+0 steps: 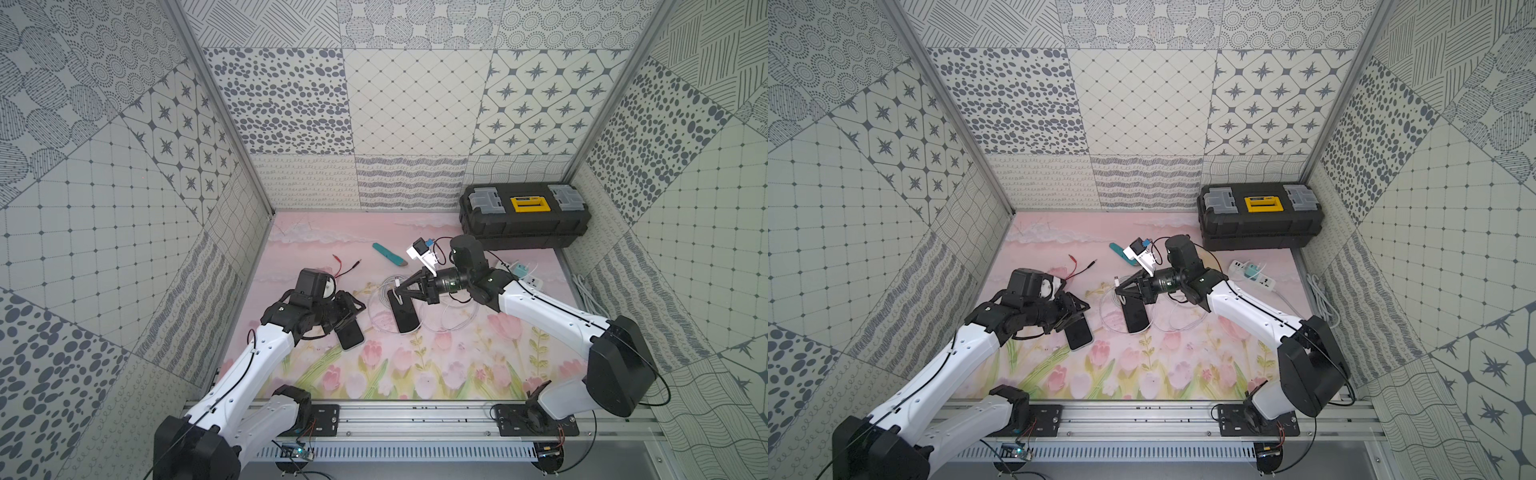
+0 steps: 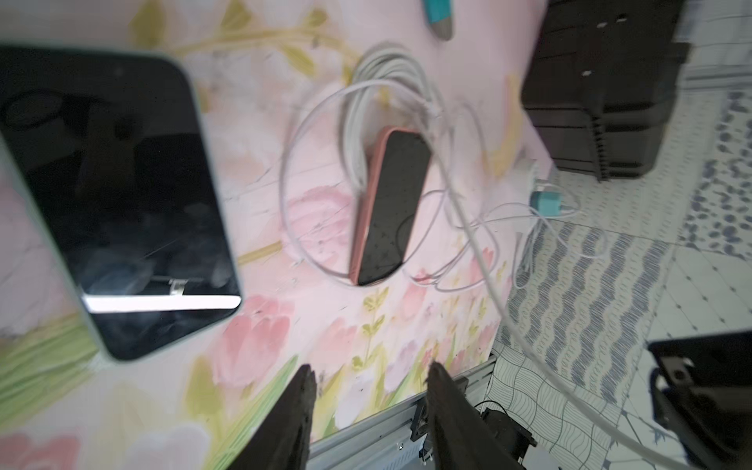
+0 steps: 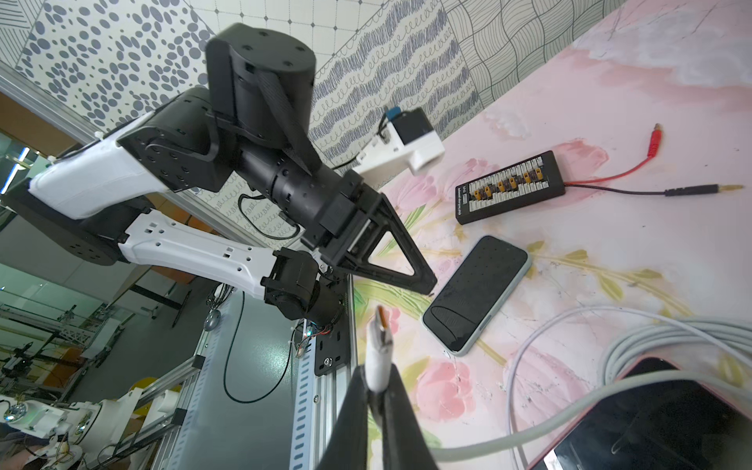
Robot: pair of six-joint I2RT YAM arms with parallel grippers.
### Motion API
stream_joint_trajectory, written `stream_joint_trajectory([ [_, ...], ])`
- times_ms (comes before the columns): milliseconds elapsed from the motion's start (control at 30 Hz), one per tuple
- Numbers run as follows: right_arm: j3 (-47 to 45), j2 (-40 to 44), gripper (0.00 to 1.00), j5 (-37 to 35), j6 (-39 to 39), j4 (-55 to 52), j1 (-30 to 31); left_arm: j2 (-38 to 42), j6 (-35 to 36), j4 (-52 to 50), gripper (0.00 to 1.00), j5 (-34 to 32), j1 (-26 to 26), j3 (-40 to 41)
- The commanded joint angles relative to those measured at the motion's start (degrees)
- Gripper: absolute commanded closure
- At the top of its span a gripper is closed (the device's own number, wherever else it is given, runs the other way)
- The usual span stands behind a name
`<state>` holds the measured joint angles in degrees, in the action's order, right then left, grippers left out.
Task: Plug the charging cable into the phone
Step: Pick up the phone at the center of the board.
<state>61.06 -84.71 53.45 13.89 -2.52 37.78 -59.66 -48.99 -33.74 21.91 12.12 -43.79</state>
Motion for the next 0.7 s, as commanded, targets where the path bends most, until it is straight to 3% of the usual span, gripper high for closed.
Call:
stream_joint_trajectory([
  [0,-0.6,1.8,1.0,-1.0,-1.4,0.6,0.6,-3.8,-9.0,-20.2,0.26,-12.3,4.6,0.1],
  [133,-1.0,2.6,1.0,-1.3,-1.4,0.6,1.0,-10.6,-7.9,-23.2,0.14,-17.3,5.9,-3.5],
  [200,-1.2,2.9,1.0,-1.4,-1.3,0.6,1.2,-13.5,-8.3,-23.5,0.02,-19.2,5.9,-4.9],
  [400,-1.7,3.8,1.0,-1.4,-1.2,0.6,1.8,-25.6,-9.8,-29.4,0.01,-24.1,5.5,-14.8],
  [567,-1.9,4.5,1.0,-1.7,-1.1,0.6,2.1,-26.9,-9.4,-24.9,0.01,-23.5,5.2,-15.8],
  [667,-1.9,4.6,1.0,-1.9,-1.1,0.5,2.2,-29.2,-6.3,-25.6,0.01,-27.2,4.9,-18.6],
])
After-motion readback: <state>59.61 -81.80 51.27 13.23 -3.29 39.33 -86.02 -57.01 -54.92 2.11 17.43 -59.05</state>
